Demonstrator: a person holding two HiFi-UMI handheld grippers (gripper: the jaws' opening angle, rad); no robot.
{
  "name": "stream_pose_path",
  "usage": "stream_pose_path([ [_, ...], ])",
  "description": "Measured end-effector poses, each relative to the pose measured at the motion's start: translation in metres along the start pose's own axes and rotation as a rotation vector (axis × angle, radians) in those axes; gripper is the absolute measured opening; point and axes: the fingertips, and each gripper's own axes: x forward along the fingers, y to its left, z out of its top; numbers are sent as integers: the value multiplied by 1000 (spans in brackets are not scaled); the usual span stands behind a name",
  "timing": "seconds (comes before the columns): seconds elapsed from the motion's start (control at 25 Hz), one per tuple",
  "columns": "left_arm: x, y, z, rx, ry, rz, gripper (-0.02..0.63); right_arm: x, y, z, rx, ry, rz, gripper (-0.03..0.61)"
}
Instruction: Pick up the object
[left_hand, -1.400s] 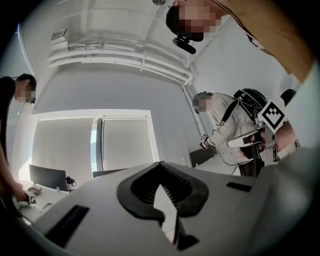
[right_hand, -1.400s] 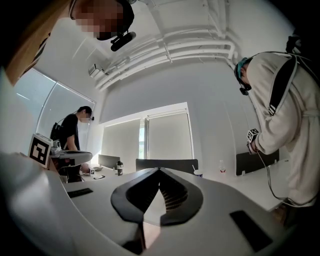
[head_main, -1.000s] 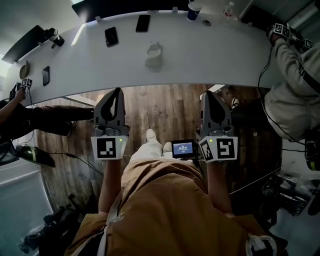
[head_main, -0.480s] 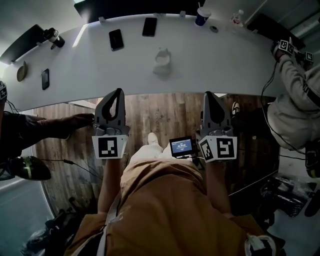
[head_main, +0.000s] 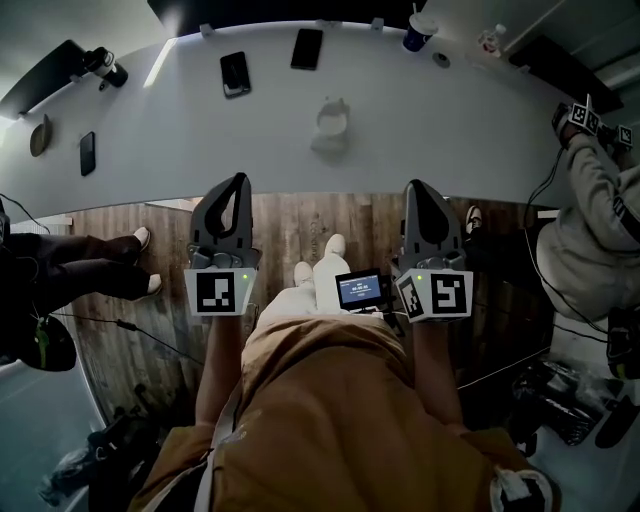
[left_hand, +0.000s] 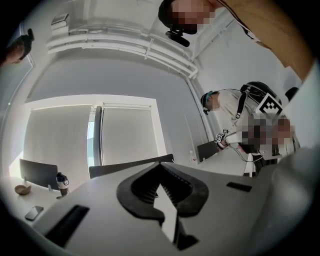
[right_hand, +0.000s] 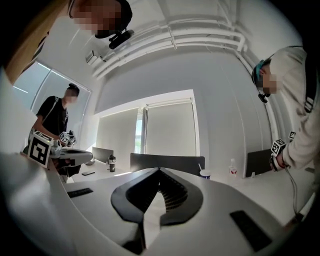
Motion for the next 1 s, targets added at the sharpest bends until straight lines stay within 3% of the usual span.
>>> stream_pose_path([
  [0.4,82,-3,-1,-47,-11,26,7,66,-54,-15,54,11,52,8],
  [0.64,114,-14,-7,-15,3,12,8,96,-69,-27,71,36,118,8],
  [0.8,125,-9,-15,-85,32,26,7,105,-70,-21,150,2,159,8],
  [0.92,135,-4,-14,-129,15,20,7,117,-65,-29,64,42,172,8],
  [1.0,138,5,-9,-196,-54,14,8,125,-63,-31,59,38,186,8],
])
